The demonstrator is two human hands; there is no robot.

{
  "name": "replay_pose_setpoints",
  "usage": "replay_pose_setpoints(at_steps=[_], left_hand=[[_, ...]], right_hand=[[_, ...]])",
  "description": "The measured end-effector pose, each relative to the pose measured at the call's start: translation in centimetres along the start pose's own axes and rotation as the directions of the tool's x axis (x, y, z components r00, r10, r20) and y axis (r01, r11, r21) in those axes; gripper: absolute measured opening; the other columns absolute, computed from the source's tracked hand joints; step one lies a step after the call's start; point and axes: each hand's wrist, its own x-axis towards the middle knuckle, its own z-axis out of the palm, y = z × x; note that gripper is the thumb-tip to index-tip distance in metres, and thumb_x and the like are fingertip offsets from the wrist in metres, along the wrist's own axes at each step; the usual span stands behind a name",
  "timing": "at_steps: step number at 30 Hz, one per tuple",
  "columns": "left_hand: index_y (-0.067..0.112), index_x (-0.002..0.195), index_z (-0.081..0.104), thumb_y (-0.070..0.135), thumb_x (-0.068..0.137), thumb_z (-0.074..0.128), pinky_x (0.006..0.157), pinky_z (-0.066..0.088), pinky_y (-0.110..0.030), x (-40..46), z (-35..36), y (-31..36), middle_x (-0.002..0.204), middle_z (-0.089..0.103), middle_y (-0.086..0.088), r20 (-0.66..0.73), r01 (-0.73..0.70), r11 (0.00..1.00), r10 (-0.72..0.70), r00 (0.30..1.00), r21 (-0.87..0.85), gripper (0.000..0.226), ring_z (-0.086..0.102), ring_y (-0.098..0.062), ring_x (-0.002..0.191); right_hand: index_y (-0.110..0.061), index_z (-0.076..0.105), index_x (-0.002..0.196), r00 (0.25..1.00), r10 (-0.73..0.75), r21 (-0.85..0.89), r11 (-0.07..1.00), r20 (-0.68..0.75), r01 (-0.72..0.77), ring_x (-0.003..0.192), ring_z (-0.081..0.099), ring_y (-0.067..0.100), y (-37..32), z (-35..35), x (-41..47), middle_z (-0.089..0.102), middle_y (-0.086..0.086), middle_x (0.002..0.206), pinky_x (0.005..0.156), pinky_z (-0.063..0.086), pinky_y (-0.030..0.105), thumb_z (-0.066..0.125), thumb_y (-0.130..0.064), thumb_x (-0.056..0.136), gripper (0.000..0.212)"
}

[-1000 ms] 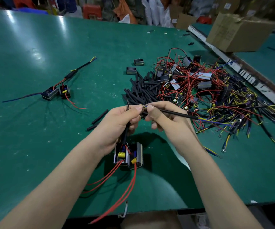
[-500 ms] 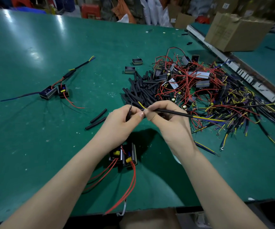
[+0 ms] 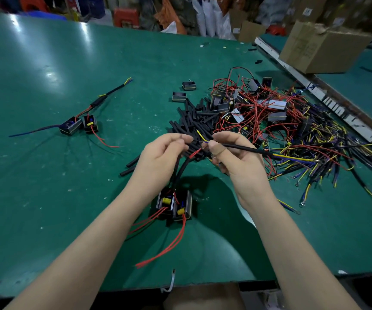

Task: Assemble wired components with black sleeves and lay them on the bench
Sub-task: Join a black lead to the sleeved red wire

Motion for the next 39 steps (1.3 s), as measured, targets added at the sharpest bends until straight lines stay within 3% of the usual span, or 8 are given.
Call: replay_pose_setpoints(at_steps=[3, 5, 8, 14, 28, 31, 34, 39], left_hand=[[0.033, 0.102, 0.068, 0.015, 0.091, 0.061, 0.087, 0.047, -0.021, -0.2, -0.2, -0.1, 0.098, 0.071, 0.004, 0.082, -0.102, 0.993, 0.097, 0.992, 0.055, 0.022, 0.063, -0.007, 0.089], [0.032, 0.101, 0.068, 0.016, 0.086, 0.067, 0.082, 0.049, -0.017, -0.3, -0.3, -0.2, 0.086, 0.072, 0.01, 0.106, -0.103, 0.995, 0.104, 0.989, -0.015, 0.022, 0.063, -0.002, 0.081], [0.025, 0.098, 0.067, 0.021, 0.075, 0.074, 0.076, 0.049, -0.014, -0.2, -0.3, -0.2, 0.072, 0.07, 0.011, 0.098, -0.021, 0.993, 0.032, 0.995, -0.113, 0.024, 0.064, -0.001, 0.074], [0.015, 0.092, 0.069, 0.025, 0.065, 0.073, 0.069, 0.048, -0.011, -0.2, -0.2, -0.1, 0.066, 0.068, 0.009, 0.212, 0.108, 0.966, -0.058, 0.975, -0.235, 0.029, 0.062, -0.001, 0.068], [0.017, 0.081, 0.068, 0.029, 0.072, 0.072, 0.069, 0.048, -0.015, -0.4, -0.1, -0.1, 0.08, 0.071, -0.008, 0.168, 0.069, 0.974, -0.033, 0.985, -0.217, 0.016, 0.061, -0.007, 0.072], [0.013, 0.081, 0.068, 0.02, 0.079, 0.071, 0.058, 0.041, -0.006, -0.4, -0.1, 0.0, 0.07, 0.069, 0.004, 0.165, 0.062, 0.977, -0.029, 0.986, -0.203, 0.007, 0.056, 0.003, 0.061], [0.013, 0.08, 0.067, 0.016, 0.084, 0.069, 0.064, 0.043, -0.011, -0.3, -0.1, -0.2, 0.066, 0.065, 0.009, 0.097, -0.002, 0.991, 0.016, 0.995, -0.135, 0.005, 0.055, -0.001, 0.062], [0.017, 0.077, 0.064, 0.02, 0.088, 0.066, 0.061, 0.042, -0.018, -0.1, -0.2, -0.5, 0.062, 0.059, 0.008, -0.014, -0.057, 0.998, 0.057, 0.998, -0.01, 0.011, 0.05, -0.006, 0.059]], right_hand=[[-0.017, 0.061, 0.09, 1.0, -0.019, 0.003, 1.0, -0.001, 0.019, 0.06, 0.056, 0.0, 0.1, 0.1, -0.1, 0.067, -0.01, 0.069, 0.055, 0.041, 0.01, 0.065, -0.006, 0.088, 0.012], [-0.018, 0.06, 0.088, 1.0, -0.022, 0.014, 1.0, -0.008, 0.022, 0.061, 0.056, 0.001, 0.1, 0.1, -0.1, 0.065, -0.01, 0.069, 0.055, 0.041, 0.011, 0.066, -0.006, 0.087, 0.012], [-0.018, 0.059, 0.087, 1.0, -0.02, 0.038, 0.999, -0.008, 0.02, 0.063, 0.057, 0.002, 0.1, 0.2, -0.1, 0.068, -0.008, 0.075, 0.058, 0.044, 0.013, 0.066, -0.006, 0.087, 0.014], [-0.019, 0.056, 0.09, 0.999, -0.012, 0.043, 0.999, 0.035, 0.01, 0.054, 0.052, 0.003, 0.1, 0.2, -0.1, 0.066, -0.008, 0.07, 0.054, 0.042, 0.012, 0.065, -0.003, 0.087, 0.019], [-0.022, 0.053, 0.097, 0.996, 0.009, -0.031, 0.999, 0.094, -0.006, 0.05, 0.046, 0.003, 0.3, -0.1, 0.1, 0.067, -0.007, 0.067, 0.05, 0.038, 0.015, 0.066, -0.02, 0.075, 0.025], [-0.022, 0.058, 0.093, 0.989, -0.059, -0.085, 0.994, 0.132, 0.071, 0.058, 0.053, -0.001, 0.5, -0.2, 0.0, 0.067, -0.012, 0.072, 0.056, 0.041, 0.012, 0.064, -0.018, 0.079, 0.015], [-0.025, 0.063, 0.087, 0.98, -0.104, -0.192, 0.972, 0.169, 0.136, 0.069, 0.057, -0.003, 0.7, -0.3, 0.0, 0.066, -0.016, 0.075, 0.067, 0.043, 0.013, 0.063, -0.021, 0.083, 0.005], [-0.028, 0.066, 0.086, 0.975, -0.107, -0.329, 0.929, 0.194, 0.167, 0.07, 0.057, -0.001, 1.2, -0.4, 0.0, 0.065, -0.015, 0.073, 0.067, 0.043, 0.016, 0.064, -0.027, 0.084, 0.003]])
